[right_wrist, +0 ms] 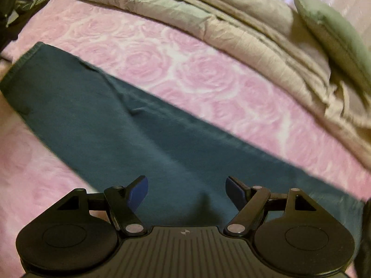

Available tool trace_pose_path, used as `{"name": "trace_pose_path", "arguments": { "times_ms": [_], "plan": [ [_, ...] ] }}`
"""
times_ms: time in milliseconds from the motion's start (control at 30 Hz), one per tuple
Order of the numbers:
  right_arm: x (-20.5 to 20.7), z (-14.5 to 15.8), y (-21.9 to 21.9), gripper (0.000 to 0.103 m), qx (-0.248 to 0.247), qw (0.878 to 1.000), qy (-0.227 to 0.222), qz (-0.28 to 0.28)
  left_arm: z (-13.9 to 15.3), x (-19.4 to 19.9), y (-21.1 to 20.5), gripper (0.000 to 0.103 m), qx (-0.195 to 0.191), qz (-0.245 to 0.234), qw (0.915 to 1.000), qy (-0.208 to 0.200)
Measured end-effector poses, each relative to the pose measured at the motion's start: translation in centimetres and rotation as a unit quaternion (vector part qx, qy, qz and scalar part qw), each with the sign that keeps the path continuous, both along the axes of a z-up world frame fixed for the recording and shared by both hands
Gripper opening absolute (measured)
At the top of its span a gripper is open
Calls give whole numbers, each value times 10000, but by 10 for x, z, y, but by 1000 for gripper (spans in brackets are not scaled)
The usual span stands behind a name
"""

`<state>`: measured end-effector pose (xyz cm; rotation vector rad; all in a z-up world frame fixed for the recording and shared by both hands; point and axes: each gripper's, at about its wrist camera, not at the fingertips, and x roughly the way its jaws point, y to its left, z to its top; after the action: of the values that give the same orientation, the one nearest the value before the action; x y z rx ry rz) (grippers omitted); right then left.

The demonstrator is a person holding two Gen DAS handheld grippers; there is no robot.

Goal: Fold clothes

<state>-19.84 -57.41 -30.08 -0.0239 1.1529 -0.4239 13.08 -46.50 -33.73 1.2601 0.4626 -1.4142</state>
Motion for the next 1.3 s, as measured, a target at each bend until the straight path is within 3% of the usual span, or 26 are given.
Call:
{"name": "trace_pose_path", "arguments": {
  "times_ms": [33, 67, 133, 167, 233, 300, 433, 500, 600, 733, 800, 900, 933, 967, 1033, 1067, 1133, 1300],
  "plan": [
    [0, -1, 10, 98, 12, 10000, -6, -58, -2, -15, 8, 60, -91, -509, 9986, -102],
    [-1, -3, 15, 103, 7, 9999, -34, -110, -7, -27, 14, 62, -125, -948, 9951, -235],
    [-2, -7, 18, 103, 159, 9996, -36, -231, -22, -43, 18, 62, 64, -1489, 9878, -444],
    [-3, -10, 19, 103, 235, 9993, -37, -291, -31, -46, 16, 57, 219, -1602, 9857, -482],
    [-6, -13, 15, 103, 375, 9982, -52, -457, -52, -34, 4, 45, 909, -1072, 9898, -227],
    [-12, -10, 4, 103, 448, 9967, -113, -669, -56, -15, -2, 45, 1183, -516, 9915, 181],
    [-31, 11, -34, 103, 319, 9946, -650, -739, -25, -3, -4, 41, 979, -148, 9944, 372],
    [-32, 8, -64, 102, 228, 9967, -565, -527, -6, -5, -12, 44, 745, -32, 9966, 360],
    [-29, -3, -109, 81, 132, 9994, -326, -70, 11, -10, -40, 51, 440, 245, 9975, 486],
    [-14, -32, -139, 78, 157, 9943, 244, 1026, 3, -19, -96, 51, 266, 281, 9965, 738],
    [-6, -46, -152, 73, 177, 9856, 532, 1596, -10, -25, -126, 51, 283, 170, 9966, 761],
    [5, -68, -170, 67, 206, 9649, 960, 2437, -40, -25, -154, 50, 686, -10, 9960, 573],
    [8, -74, -176, 55, 252, 9576, 1074, 2662, -50, -25, -160, 49, 881, -65, 9947, 521],
    [8, -76, -180, 47, 410, 9565, 1088, 2676, -55, -24, -162, 45, 1002, -90, 9934, 547],
    [4, -72, -181, 18, 476, 9582, 1113, 2594, -54, -22, -161, 25, 1101, -50, 9916, 683],
    [2, -70, -182, 7, 509, 9590, 1125, 2552, -50, -22, -158, 1, 1091, -63, 9920, 629],
    [0, -67, -184, 2, 489, 9644, 1057, 2373, -41, -20, -151, 2, 1031, -32, 9928, 606],
    [-2, -62, -189, 2, 296, 9812, 734, 1759, -38, -3, -150, 3, 902, 439, 9906, 935]
  ]
}}
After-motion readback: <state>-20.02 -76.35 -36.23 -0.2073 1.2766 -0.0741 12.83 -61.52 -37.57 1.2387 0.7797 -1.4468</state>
